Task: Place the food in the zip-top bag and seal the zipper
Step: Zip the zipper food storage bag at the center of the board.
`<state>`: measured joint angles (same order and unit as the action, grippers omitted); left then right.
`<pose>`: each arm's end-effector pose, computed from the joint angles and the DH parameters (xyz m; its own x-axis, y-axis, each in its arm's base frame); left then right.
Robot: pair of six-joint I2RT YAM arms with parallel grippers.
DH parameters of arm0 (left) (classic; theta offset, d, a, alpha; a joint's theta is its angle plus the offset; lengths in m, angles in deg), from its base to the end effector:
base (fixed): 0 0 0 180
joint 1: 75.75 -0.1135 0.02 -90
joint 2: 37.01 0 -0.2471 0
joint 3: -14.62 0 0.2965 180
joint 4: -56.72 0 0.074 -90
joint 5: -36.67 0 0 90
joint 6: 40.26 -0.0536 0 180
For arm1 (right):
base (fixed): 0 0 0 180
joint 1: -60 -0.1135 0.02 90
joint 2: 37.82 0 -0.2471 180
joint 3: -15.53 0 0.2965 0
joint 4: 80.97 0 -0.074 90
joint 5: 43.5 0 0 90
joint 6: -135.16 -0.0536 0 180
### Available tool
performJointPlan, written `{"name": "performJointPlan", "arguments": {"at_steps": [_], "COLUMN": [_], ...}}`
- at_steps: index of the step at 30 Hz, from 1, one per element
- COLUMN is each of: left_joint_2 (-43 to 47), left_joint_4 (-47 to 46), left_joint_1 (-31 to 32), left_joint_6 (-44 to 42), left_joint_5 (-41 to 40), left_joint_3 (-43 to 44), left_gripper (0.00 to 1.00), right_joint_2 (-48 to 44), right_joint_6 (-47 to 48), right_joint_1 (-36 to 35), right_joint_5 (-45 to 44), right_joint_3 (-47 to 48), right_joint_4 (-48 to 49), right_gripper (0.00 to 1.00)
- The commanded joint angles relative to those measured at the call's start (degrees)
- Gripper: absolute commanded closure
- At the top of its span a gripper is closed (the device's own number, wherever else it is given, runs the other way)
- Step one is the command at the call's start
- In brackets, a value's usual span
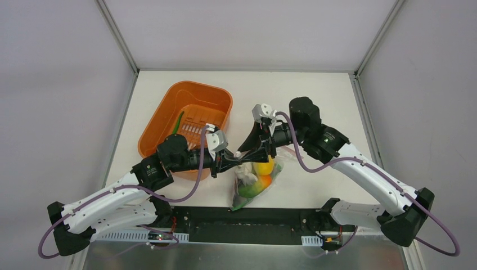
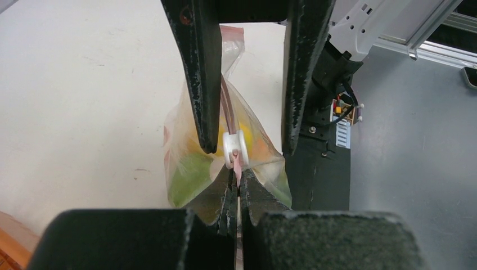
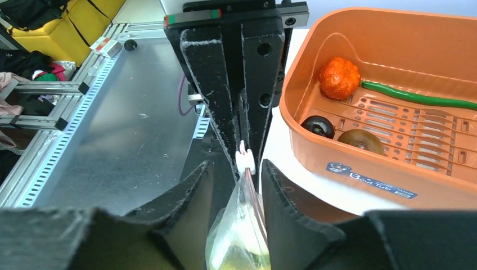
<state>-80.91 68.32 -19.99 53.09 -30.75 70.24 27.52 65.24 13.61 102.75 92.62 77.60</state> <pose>0.1269 -0.2230 0.3453 -0.0561 -0.0135 -0.9983 0.9778 0.2017 -0.0576 0.1812 0.2548 0.3810 0.2233 -0.0422 -0.9738 -0.9486 -0.2393 -0.2071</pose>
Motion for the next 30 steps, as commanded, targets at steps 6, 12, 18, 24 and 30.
{"name": "performJointPlan", "arguments": {"at_steps": [6,12,18,24,30], "left_joint_2": [0.51,0.89,1.19,0.17,2.81], "left_joint_4": [-2.89,-3.78,-7.16,-9.73,-5.49], "left_joint_1": [-0.15,-0.19,-0.20,-0.13,-0.18], "left_joint_6": [-1.23,-0.38,1.20,2.56,0.80], "left_joint_5": [1.73,0.59,1.05,2.27,-1.72], "left_joint_3": [3.58,2.97,2.25,1.80,0.90], "left_gripper": [1.00,0.63,0.52,0.85,1.00], "right_joint_2": [0.67,-2.00,-3.17,-3.97,-6.04], "right_joint_6": [0.03,-2.49,-4.31,-6.57,-5.33], "right_joint_1": [-0.53,-0.51,-0.51,-0.53,-0.50], "right_joint_5": [2.62,0.50,-1.43,-1.80,-5.39], "right_joint_3": [1.23,-2.05,-3.99,-5.25,-6.25], "right_joint_4": [5.79,10.80,13.84,17.08,14.77], "right_gripper": [0.91,1.00,1.00,1.00,1.00]}}
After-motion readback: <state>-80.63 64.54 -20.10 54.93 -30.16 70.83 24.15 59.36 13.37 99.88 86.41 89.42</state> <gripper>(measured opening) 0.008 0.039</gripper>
